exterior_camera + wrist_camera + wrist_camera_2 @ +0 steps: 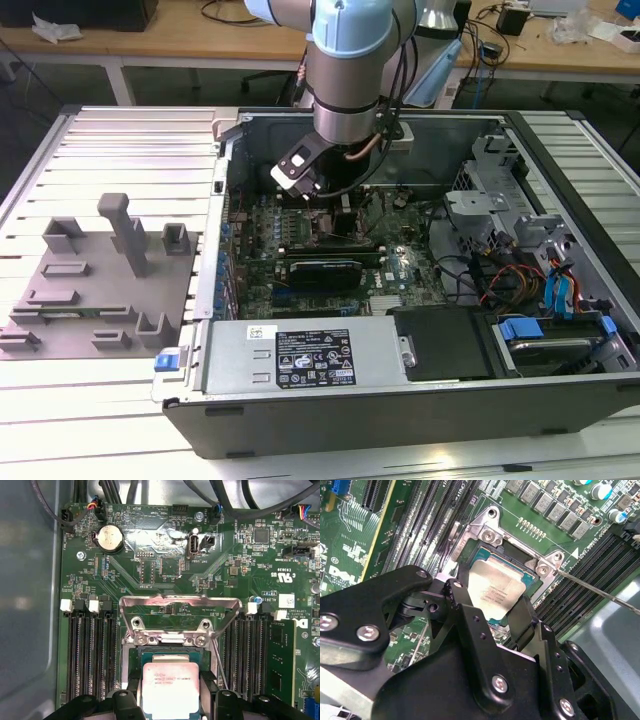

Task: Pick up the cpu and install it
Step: 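Place the cpu into insertion slot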

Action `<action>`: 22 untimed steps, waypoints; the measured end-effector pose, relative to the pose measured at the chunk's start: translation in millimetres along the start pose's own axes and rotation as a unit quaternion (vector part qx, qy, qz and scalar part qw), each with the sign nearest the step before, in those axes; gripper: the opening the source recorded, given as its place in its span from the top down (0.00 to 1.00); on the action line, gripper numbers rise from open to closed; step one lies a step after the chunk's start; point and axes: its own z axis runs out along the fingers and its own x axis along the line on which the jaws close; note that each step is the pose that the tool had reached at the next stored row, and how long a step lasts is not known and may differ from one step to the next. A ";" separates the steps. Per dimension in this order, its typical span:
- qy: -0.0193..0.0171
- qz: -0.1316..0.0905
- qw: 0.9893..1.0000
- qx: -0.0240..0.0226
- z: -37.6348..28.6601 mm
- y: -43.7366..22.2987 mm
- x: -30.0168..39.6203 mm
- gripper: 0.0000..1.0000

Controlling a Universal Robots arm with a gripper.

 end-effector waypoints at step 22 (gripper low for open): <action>0.000 0.010 1.000 0.000 0.7 1.2 0.0 0.45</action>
